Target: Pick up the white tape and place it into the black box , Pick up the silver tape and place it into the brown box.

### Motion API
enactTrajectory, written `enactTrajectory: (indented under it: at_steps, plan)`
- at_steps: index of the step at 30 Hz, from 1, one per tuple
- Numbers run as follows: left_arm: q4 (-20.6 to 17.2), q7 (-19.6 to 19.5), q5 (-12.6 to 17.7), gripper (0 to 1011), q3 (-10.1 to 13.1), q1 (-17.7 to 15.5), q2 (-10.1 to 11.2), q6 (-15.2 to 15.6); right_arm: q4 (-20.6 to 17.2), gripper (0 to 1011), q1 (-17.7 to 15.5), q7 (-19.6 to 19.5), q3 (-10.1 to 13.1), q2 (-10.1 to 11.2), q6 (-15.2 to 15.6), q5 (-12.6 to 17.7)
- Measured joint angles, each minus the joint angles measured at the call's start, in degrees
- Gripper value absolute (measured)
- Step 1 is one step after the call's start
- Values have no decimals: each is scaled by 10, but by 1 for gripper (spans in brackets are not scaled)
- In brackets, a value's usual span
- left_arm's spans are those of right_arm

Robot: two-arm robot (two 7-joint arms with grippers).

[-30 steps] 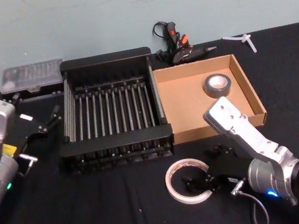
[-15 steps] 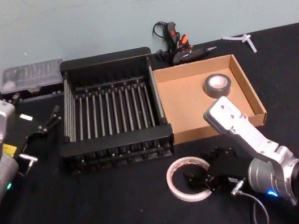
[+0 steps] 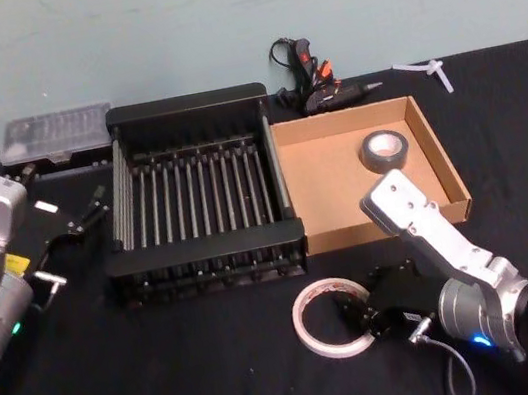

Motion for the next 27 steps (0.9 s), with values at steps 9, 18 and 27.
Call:
enactTrajectory:
  at_steps: [9, 18, 27]
  plan:
    - [0, 0, 0, 1001, 0, 0, 0, 0, 0, 214, 0, 0, 0, 0, 0, 0]
    - [0, 0, 0, 1001, 0, 0, 0, 0, 0, 98, 0, 0, 0, 0, 0, 1]
    - [0, 0, 0, 1001, 0, 0, 0, 0, -2, 98, 0, 4, 5, -1, -6, 5]
